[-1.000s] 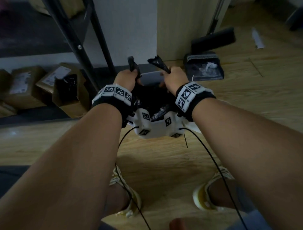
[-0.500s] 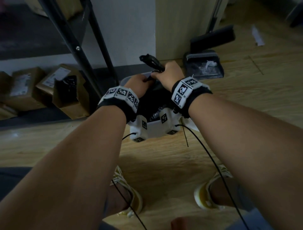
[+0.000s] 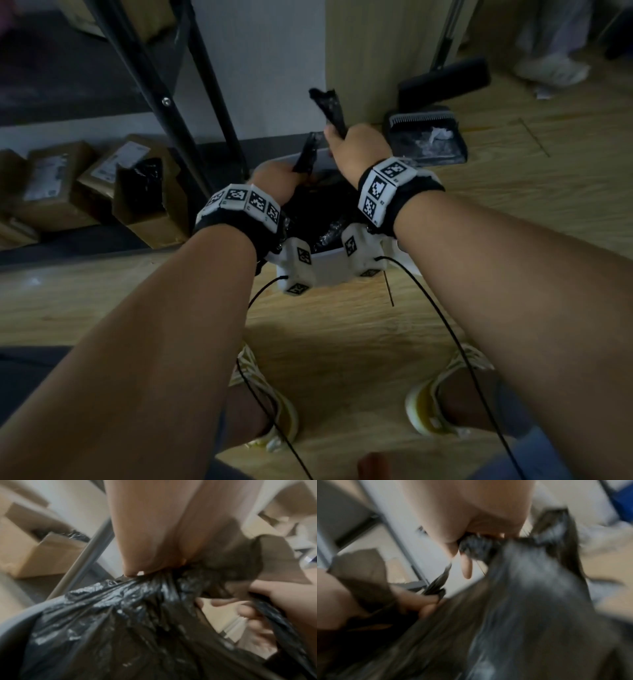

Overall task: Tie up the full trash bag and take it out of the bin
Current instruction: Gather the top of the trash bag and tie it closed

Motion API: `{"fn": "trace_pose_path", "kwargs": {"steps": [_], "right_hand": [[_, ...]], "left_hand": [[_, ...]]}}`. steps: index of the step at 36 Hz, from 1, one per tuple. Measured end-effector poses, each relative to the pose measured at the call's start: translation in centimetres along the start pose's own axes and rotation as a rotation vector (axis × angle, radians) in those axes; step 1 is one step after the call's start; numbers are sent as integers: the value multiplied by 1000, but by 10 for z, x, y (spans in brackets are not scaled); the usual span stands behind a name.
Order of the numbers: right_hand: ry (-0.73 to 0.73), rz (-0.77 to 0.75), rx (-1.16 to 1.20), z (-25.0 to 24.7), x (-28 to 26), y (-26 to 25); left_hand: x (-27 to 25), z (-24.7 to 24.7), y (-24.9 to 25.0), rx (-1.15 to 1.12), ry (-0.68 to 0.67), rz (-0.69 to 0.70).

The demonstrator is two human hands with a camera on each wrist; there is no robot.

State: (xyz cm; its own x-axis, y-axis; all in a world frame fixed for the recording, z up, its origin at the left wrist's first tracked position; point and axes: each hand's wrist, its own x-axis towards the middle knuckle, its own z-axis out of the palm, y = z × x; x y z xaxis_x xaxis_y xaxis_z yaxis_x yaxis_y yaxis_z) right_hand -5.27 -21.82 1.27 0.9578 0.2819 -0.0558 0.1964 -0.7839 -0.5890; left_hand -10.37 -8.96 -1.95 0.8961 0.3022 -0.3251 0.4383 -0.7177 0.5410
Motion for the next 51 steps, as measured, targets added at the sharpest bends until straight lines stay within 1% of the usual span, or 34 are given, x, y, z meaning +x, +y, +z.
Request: {"fn": "trace_pose_path", "kwargs": {"steps": [1,2,4,6,7,9,10,11,12,14,17,20,22,24,26,30,31,34,36,39,43,46,48,51], "right_hand": [[15,-6,-51,-4,1,-2],[20,-20,-98,-8,2,-3],[-8,-51,-157,-15,9,-5],[-47,-20,-153,-20,19,-4],[-69,7,-147,-20,24,-2],[-114,39,-90,-22,28,-2],[-146,48,-27,-23,29,-2],[-185,58,41,-25,28,-4],[-222,64,96,-25,26,-5],[-289,66,144,-25,24,-10],[-354,60,190,-22,23,-24],[-371,57,172,-21,24,-38],[-390,31,194,-22,22,-47],[-440,-15,161,-24,22,-52],[-411,-54,120,-22,26,-54],[-313,-41,123,-17,34,-53],[-285,-39,105,-16,35,-53],[-216,-73,2,-14,35,-53],[-206,-83,-13,-14,35,-51],[-197,-76,-22,-14,37,-47],[-228,-86,10,-14,39,-44],[-246,-102,30,-12,40,-43],[-233,-99,26,-12,42,-42],[-211,-105,18,-15,43,-38]], "left_hand": [[-2,-1,-1,13,14,-1],[0,0,-4,44,23,27],[-3,-2,-4,79,54,62],[-5,-4,-1,-24,62,-13],[-4,-4,-1,-46,78,-28],[-2,-4,1,-73,92,1],[0,-3,0,-62,85,-1],[-1,-5,2,-132,81,-38],[-2,-7,5,-143,81,-48],[-2,-8,5,-125,88,-28],[2,-12,5,-118,4,17],[5,-14,3,-43,-19,61],[5,-18,5,-3,-31,43],[7,-20,8,49,-46,40],[9,-22,10,71,-54,39],[11,-24,14,123,-102,61],[11,-24,16,120,-119,47],[14,-24,18,74,-145,2],[15,-23,16,3,-181,-9],[13,-22,11,-80,-243,45],[12,-22,9,-73,-169,65],[10,-20,7,-159,-126,61],[11,-18,6,-225,-107,59],[14,-17,4,-235,-91,52]]}}
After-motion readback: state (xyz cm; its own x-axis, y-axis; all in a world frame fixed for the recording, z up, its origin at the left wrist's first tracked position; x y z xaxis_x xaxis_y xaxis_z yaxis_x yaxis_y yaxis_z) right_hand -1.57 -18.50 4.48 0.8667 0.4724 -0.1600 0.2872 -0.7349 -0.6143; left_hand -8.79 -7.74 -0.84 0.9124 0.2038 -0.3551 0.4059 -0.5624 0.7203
